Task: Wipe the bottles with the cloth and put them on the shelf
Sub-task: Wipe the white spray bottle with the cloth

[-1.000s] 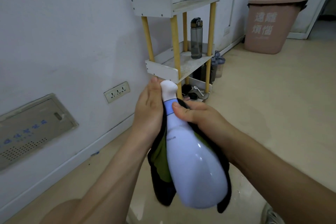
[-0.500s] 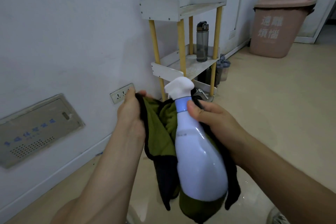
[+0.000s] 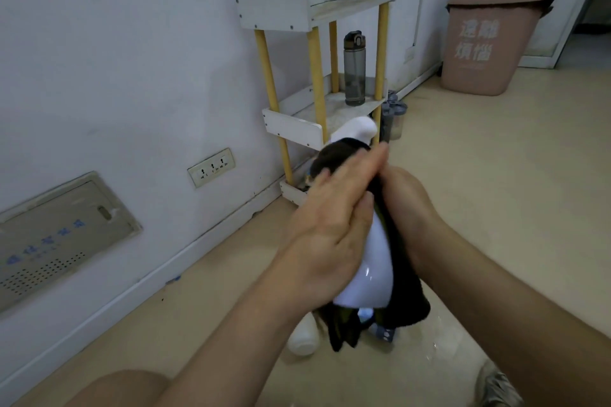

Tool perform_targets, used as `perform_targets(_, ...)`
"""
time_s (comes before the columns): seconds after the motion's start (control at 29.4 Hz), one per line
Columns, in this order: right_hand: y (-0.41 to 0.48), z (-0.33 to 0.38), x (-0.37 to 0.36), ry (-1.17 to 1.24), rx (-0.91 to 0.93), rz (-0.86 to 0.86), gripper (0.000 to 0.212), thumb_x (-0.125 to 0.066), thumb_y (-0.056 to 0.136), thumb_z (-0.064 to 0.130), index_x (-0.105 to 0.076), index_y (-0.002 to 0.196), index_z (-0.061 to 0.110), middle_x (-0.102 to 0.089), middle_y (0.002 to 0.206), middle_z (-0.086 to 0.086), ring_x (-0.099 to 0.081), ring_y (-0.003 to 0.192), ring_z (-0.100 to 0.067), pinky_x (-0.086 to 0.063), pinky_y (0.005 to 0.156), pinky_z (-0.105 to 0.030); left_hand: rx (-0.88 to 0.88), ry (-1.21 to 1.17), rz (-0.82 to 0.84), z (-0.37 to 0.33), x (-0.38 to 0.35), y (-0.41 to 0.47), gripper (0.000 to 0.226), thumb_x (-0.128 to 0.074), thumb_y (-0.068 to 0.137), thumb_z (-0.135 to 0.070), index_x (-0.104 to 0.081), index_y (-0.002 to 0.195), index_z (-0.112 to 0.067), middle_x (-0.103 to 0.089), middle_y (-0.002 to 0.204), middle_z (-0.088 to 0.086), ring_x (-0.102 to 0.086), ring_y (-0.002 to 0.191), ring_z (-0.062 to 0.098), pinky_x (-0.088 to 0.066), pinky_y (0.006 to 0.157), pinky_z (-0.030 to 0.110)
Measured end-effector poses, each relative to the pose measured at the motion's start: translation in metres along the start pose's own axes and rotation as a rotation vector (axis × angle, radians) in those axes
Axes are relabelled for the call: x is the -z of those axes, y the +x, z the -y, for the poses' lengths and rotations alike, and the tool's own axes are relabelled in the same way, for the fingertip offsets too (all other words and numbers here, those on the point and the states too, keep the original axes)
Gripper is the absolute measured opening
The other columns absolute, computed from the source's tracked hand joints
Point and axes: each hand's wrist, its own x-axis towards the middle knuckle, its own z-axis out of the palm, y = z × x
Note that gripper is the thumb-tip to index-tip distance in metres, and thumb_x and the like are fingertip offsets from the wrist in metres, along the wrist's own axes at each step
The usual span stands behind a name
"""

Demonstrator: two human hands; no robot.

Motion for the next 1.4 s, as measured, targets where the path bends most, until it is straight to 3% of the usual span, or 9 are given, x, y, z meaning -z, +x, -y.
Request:
perform_targets(0.14, -0.003, -0.006, -0.006, -0.152, 0.007, 0.073, 0.041, -0.050, 0.097, 0.051, -0.076, 0.099, 0.019, -0.076, 0.104, -0.006, -0.070, 0.104, -0.024, -0.049, 0.102, -0.046, 0.093, -0.145, -0.037, -0.001, 0.003, 0.009, 0.049, -0.033, 0.100, -0.025, -0.021, 0.138, -0.054, -0.043, 0.149, -0.020, -0.031, 0.139, -0.007, -0.019, 0.120, 0.043)
perform_targets(0.34, -0.003, 0.007, 0.001, -0.038, 0.105, 0.025, 0.033, -0.048, 0.103, 0.034, -0.071, 0.094, 0.012, -0.075, 0.080, -0.002, -0.071, 0.072, -0.012, -0.057, 0.066, -0.023, 0.079, -0.334, -0.185, -0.005, -0.009, 0.003, 0.055, -0.042, 0.102, -0.013, -0.024, 0.144, -0.042, -0.036, 0.152, -0.019, -0.031, 0.141, -0.003, -0.028, 0.118, 0.033)
perform_targets(0.48, 0.008, 0.009, 0.010, -0.038, 0.120, -0.259, 0.039, -0.045, 0.104, 0.038, -0.068, 0.094, 0.008, -0.072, 0.077, -0.002, -0.070, 0.067, -0.013, -0.055, 0.056, -0.022, 0.153, -0.238, 0.044, -0.009, -0.015, -0.010, 0.070, -0.050, 0.093, -0.031, -0.012, 0.146, -0.057, -0.026, 0.149, -0.038, -0.026, 0.139, -0.010, -0.030, 0.115, 0.032)
perform_targets(0.68, 0.020, 0.007, 0.018, 0.029, 0.027, -0.353, 0.048, -0.048, 0.100, 0.047, -0.067, 0.112, 0.004, -0.071, 0.106, -0.015, -0.069, 0.096, -0.031, -0.056, 0.089, -0.045, 0.152, -0.341, 0.080, -0.004, -0.003, -0.013, 0.072, -0.040, 0.095, 0.011, -0.035, 0.142, -0.043, -0.051, 0.142, -0.021, -0.036, 0.136, -0.008, -0.030, 0.114, 0.019)
perform_targets(0.78, 0.018, 0.009, 0.013, -0.064, 0.063, -0.262, 0.044, -0.055, 0.096, 0.049, -0.072, 0.092, 0.008, -0.074, 0.101, -0.014, -0.070, 0.095, -0.028, -0.055, 0.094, -0.045, 0.193, -0.391, -0.046, 0.012, -0.003, -0.007, 0.061, -0.060, 0.090, -0.022, -0.035, 0.142, -0.043, -0.046, 0.144, -0.024, -0.037, 0.135, -0.009, -0.033, 0.111, 0.017)
perform_targets(0.92, -0.002, 0.003, -0.001, -0.188, 0.175, -0.026, 0.036, -0.048, 0.102, 0.037, -0.069, 0.082, 0.016, -0.072, 0.070, 0.007, -0.066, 0.064, -0.002, -0.052, 0.061, -0.014, 0.448, -0.308, -0.172, 0.012, -0.007, 0.006, 0.057, -0.050, 0.090, -0.055, -0.043, 0.143, -0.036, -0.051, 0.137, -0.023, -0.047, 0.122, -0.008, -0.037, 0.097, 0.006)
perform_targets(1.06, -0.008, -0.014, -0.015, -0.393, 0.482, -0.054, 0.037, -0.044, 0.105, 0.026, -0.058, 0.075, 0.008, -0.054, 0.066, 0.005, -0.047, 0.059, 0.000, -0.039, 0.057, -0.016, 0.827, -0.469, -0.304, 0.003, -0.011, 0.013, 0.034, -0.046, 0.095, -0.054, -0.069, 0.094, -0.030, -0.073, 0.093, 0.000, -0.068, 0.094, 0.019, -0.054, 0.092, 0.042)
perform_targets(1.26, 0.011, 0.003, 0.004, -0.138, 0.362, -0.313, 0.040, -0.044, 0.105, 0.031, -0.058, 0.074, 0.011, -0.060, 0.069, -0.001, -0.055, 0.063, -0.011, -0.046, 0.064, -0.028, 0.384, -0.077, -0.062, 0.002, -0.034, -0.013, 0.067, -0.039, 0.093, -0.062, -0.019, 0.153, -0.040, -0.029, 0.155, -0.020, -0.027, 0.141, -0.004, -0.027, 0.114, 0.022)
perform_targets(1.4, 0.009, 0.013, 0.006, -0.018, 0.325, -0.270, 0.037, -0.044, 0.105, 0.030, -0.059, 0.081, 0.008, -0.061, 0.075, -0.004, -0.058, 0.067, -0.013, -0.049, 0.061, -0.023, 0.555, -0.437, -0.187, 0.009, -0.026, -0.003, 0.068, -0.054, 0.080, -0.070, -0.042, 0.142, -0.045, -0.050, 0.141, -0.022, -0.048, 0.126, -0.003, -0.041, 0.106, 0.026)
